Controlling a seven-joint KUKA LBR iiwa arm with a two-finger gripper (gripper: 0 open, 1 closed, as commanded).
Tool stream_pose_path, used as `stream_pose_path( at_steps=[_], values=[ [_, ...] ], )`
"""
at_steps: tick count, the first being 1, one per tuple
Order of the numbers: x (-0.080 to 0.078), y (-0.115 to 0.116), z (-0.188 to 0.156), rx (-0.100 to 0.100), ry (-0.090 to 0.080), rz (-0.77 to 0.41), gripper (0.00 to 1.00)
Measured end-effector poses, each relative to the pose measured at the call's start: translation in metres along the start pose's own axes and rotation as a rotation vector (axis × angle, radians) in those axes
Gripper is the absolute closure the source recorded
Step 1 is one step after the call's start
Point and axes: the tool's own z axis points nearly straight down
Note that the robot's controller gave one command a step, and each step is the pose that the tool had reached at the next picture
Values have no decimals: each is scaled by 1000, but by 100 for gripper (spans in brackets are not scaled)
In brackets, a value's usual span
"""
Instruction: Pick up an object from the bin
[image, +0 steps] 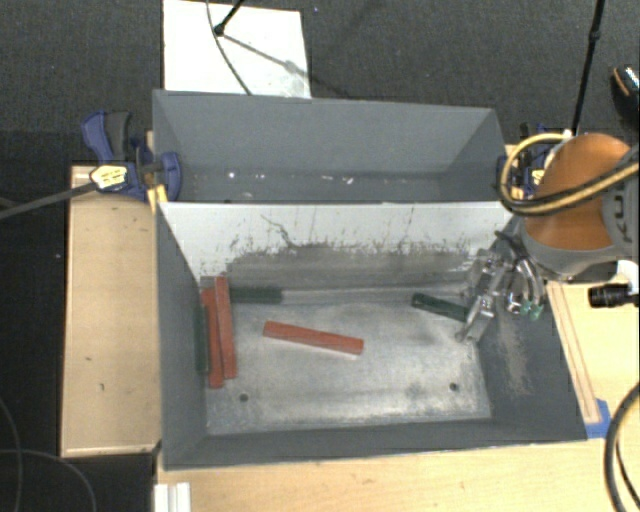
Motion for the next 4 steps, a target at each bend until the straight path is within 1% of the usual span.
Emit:
stream_pose_path(
  at_steps=[1, 2, 3, 4],
  values=[
    [3, 14, 60, 0, 7, -18, 0],
    [1, 13, 56, 1, 1, -23, 100],
    [-4, -21, -51, 1, -7, -68, 100],
    [-6, -19, -127, -1, -8, -68, 100]
  ],
)
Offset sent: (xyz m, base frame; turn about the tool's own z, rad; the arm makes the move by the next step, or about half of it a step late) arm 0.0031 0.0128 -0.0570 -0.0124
